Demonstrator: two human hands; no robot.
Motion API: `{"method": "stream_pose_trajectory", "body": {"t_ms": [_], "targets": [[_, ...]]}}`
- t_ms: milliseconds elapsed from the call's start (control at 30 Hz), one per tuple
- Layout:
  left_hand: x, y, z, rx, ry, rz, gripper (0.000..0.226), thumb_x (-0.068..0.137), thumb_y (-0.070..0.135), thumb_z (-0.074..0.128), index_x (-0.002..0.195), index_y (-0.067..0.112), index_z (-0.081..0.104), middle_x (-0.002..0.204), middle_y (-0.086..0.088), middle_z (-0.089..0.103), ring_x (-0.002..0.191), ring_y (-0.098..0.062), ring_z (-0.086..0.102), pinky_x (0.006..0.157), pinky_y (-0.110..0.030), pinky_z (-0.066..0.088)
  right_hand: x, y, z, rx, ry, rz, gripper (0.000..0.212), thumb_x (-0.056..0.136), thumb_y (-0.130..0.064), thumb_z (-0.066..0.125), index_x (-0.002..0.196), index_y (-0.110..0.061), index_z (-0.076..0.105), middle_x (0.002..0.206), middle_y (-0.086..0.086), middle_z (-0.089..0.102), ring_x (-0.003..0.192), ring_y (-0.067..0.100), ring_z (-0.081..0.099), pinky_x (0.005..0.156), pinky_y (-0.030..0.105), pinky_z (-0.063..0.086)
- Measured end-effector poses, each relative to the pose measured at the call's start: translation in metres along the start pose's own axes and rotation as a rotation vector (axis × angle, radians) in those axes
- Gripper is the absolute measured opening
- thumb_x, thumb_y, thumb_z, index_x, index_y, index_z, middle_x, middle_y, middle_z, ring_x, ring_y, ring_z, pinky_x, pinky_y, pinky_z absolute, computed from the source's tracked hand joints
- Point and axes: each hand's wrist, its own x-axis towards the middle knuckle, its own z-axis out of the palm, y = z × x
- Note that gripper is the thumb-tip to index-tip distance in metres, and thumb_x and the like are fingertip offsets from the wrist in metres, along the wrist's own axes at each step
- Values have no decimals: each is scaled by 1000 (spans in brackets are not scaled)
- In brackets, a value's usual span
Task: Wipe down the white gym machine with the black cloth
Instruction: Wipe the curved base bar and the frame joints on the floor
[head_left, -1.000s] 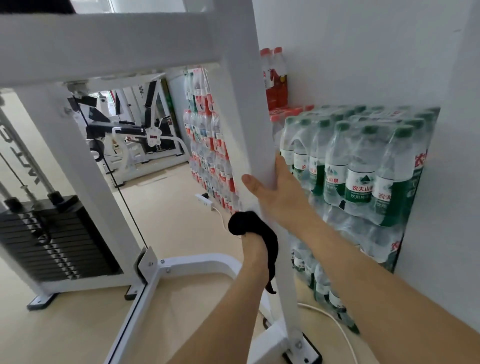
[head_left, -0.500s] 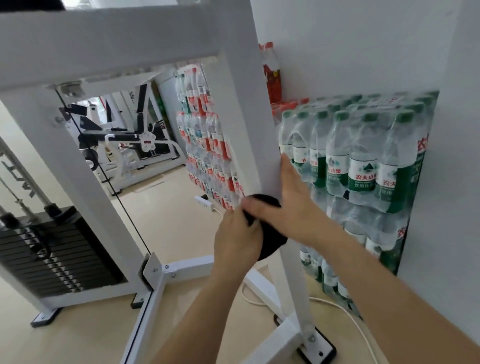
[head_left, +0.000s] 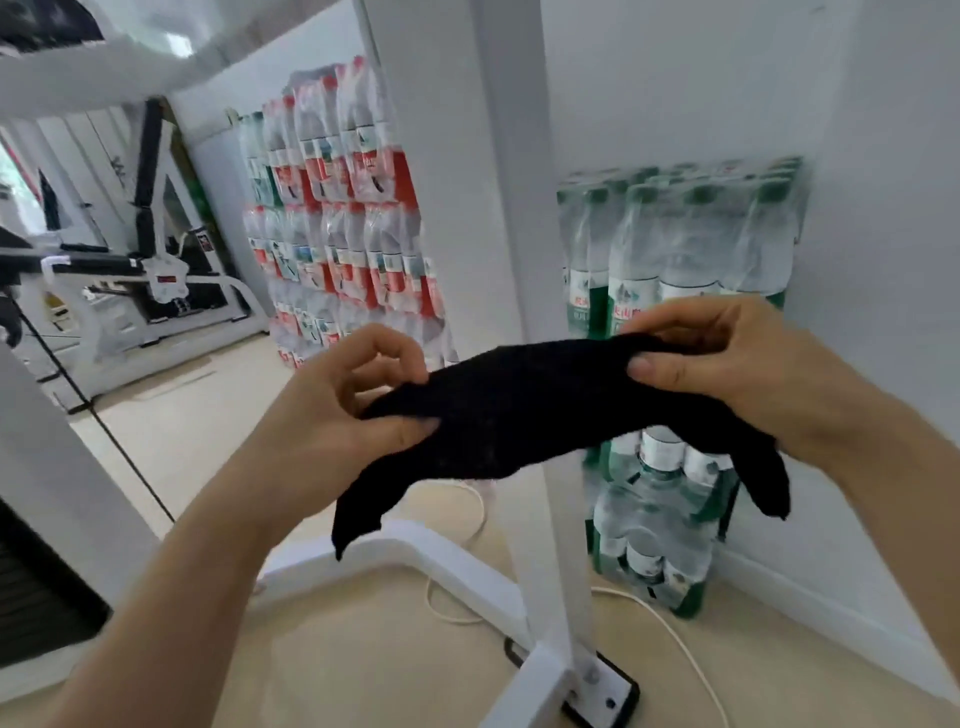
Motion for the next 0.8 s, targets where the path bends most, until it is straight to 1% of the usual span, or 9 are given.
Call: {"method": "stream_pose_trajectory", "body": {"t_ms": [100,167,267,333,400,433,567,667,800], "targets": [[24,-12,8,125,311,197,48,73,-21,59,64,26,61,69,-4,63,62,-23,59,58,-37,51,28,-1,1,-184,266,-214,29,81,3,73,85,-26,74,86,-7,71,83,7,67,74,15,50],[43,-18,19,227,547,281,50,70,-18,59,63,32,62,79,11,63,81,-10,61,74,-25,53,49,-1,14,-344,518,-327,38,81,0,70,82,-38,70,99,-14,55,101,11,57,88,11,40],[64,-13,44,258,781,260,49,77,-7,59,65,41,60,101,18,50,108,-20,52,97,-39,46,70,2,47,-271,610,-282,42,86,1,55,88,-38,71,102,-13,51,100,6,52,88,8,39],[66,-14,60,69,785,155,37,85,1,53,70,33,63,100,15,49,103,-17,53,93,-42,49,67,10,67,181,484,-95,41,91,2,44,81,-25,74,92,-9,68,88,2,63,82,17,50],[58,-14,76,-221,658,49,17,90,16,48,83,23,62,91,11,56,88,-12,55,84,-41,49,61,17,70,707,325,90,31,96,-8,43,75,-8,66,73,-4,66,73,9,63,69,24,51],[53,-13,81,-314,585,21,12,91,27,48,90,22,58,89,8,55,85,-11,53,85,-43,47,59,19,68,793,210,112,26,96,-17,44,81,-8,63,79,2,65,78,15,62,72,28,50],[65,-10,82,-359,555,-40,29,97,52,43,103,24,48,94,7,55,90,-11,55,85,-35,45,66,-6,54,406,20,45,60,95,-56,43,129,-8,60,126,14,66,117,25,63,100,39,51],[88,-2,75,-467,541,-50,33,97,55,43,109,28,57,105,1,71,101,-15,67,90,-38,52,75,-27,62,168,96,-128,54,70,-58,72,107,-20,64,97,4,72,87,17,72,77,36,61],[92,-21,79,-501,532,-22,43,102,51,37,114,22,67,108,2,74,104,-14,68,91,-34,52,74,-1,71,204,250,-231,36,70,-28,86,97,-25,62,87,-8,70,79,2,68,64,16,54]]}}
